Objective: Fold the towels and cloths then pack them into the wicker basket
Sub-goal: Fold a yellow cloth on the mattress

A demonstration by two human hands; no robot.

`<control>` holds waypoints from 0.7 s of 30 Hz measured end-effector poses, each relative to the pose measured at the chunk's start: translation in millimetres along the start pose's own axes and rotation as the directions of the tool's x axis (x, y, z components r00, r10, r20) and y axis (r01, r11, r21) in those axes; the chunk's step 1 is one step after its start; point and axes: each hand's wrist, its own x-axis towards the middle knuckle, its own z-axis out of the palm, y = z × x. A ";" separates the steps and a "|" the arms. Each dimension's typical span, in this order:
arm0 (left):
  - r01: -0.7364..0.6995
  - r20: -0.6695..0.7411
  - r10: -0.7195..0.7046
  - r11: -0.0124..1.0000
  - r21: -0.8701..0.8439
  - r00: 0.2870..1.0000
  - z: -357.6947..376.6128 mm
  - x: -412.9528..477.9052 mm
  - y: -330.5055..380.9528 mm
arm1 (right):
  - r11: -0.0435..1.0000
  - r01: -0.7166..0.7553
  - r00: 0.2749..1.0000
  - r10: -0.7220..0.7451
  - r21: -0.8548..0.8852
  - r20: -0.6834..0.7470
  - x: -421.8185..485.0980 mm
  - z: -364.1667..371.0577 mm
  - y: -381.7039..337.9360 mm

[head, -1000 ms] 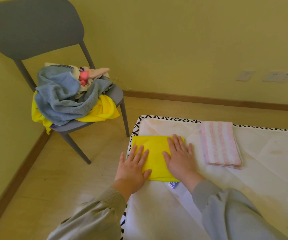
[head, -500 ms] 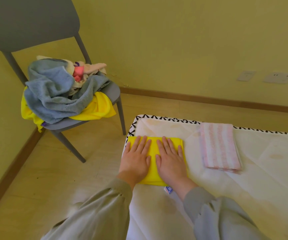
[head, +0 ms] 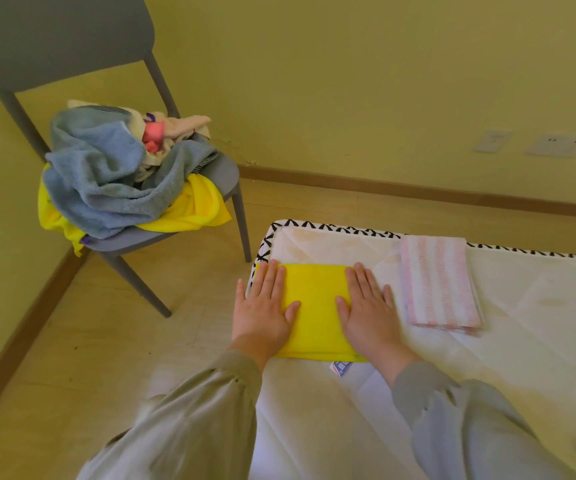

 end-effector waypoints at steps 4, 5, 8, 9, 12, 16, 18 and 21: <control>0.011 0.020 -0.012 1.000 0.016 1.000 -2.5 -4.1 -11.2 | 0.999 -0.021 0.998 0.019 0.036 0.067 0.6 -9.3 6.2; 0.017 0.023 -0.017 1.000 0.021 1.000 -3.2 -4.7 -11.8 | 0.997 -0.026 0.997 0.021 0.069 0.076 2.8 -13.1 5.5; 0.020 0.041 -0.022 0.999 0.041 0.999 -6.7 -5.2 -10.4 | 0.938 -0.135 0.990 0.115 0.320 0.082 13.6 -26.7 -1.8; 0.019 0.046 -0.022 0.999 0.050 0.999 -8.2 -5.1 -9.7 | 0.867 -0.193 0.981 0.173 0.459 0.086 16.7 -32.7 -5.2; 0.017 0.063 -0.021 0.998 0.060 0.998 -11.6 -5.1 -7.7 | 0.582 -0.386 0.911 0.364 0.716 0.194 22.8 -44.0 -8.7; 0.034 0.088 -0.036 0.999 0.027 0.995 -19.6 -6.8 -3.9 | 0.446 -0.549 0.824 0.432 0.707 0.367 30.1 -48.3 -5.4; 0.030 0.076 -0.031 0.999 0.021 0.997 -29.8 -7.7 -3.5 | 0.422 -0.548 0.830 0.380 0.722 0.408 29.9 -53.7 -6.9; 0.023 0.039 -0.019 0.994 -0.109 0.999 -48.9 -4.3 -1.6 | 0.538 -0.389 0.921 0.241 0.748 0.306 20.1 -71.8 -15.7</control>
